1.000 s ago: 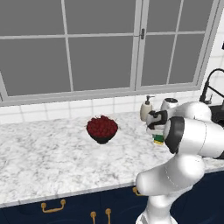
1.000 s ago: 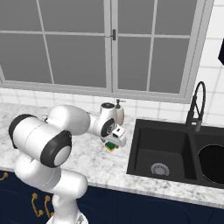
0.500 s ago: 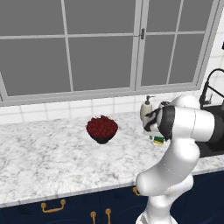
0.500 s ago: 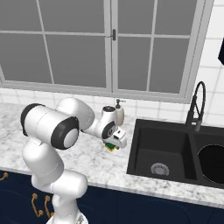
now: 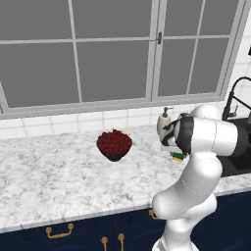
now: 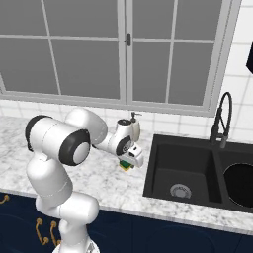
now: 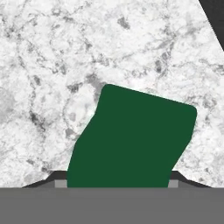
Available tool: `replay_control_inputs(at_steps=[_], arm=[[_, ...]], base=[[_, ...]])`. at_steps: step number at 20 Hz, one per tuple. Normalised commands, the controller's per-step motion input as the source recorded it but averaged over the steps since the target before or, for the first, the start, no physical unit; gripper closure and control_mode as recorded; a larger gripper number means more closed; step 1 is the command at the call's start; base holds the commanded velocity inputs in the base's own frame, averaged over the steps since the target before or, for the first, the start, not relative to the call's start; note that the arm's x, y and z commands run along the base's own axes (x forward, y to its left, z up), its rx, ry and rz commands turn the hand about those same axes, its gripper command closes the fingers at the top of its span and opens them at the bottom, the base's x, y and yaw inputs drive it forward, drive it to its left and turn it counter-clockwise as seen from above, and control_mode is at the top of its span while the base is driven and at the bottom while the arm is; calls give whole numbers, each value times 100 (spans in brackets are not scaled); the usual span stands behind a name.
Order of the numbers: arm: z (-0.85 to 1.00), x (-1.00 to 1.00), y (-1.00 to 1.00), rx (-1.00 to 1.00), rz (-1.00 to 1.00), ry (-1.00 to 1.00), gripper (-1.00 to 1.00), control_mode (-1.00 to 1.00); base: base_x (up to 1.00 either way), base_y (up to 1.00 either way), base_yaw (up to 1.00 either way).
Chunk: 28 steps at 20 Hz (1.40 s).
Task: Pick the pan and sponge and place them into the sink. Then turn on the water.
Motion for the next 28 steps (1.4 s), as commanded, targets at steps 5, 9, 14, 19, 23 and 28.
replay_control_inputs(at_steps=[5,9,14,19,23,28], arm=[[6,-3,0,0,0,0,100,-100],[54,-34,15,-2,0,0,100,-100],[77,-67,33,0,2,0,100,-100],[66,-72,17,0,4,1,100,-100],[62,-59,53,-5,1,0,100,-100],[58,-49,11,0,6,0,100,-100]], base=[[0,0,0],[0,0,0],[0,0,0],[0,0,0],[0,0,0],[0,0,0]])
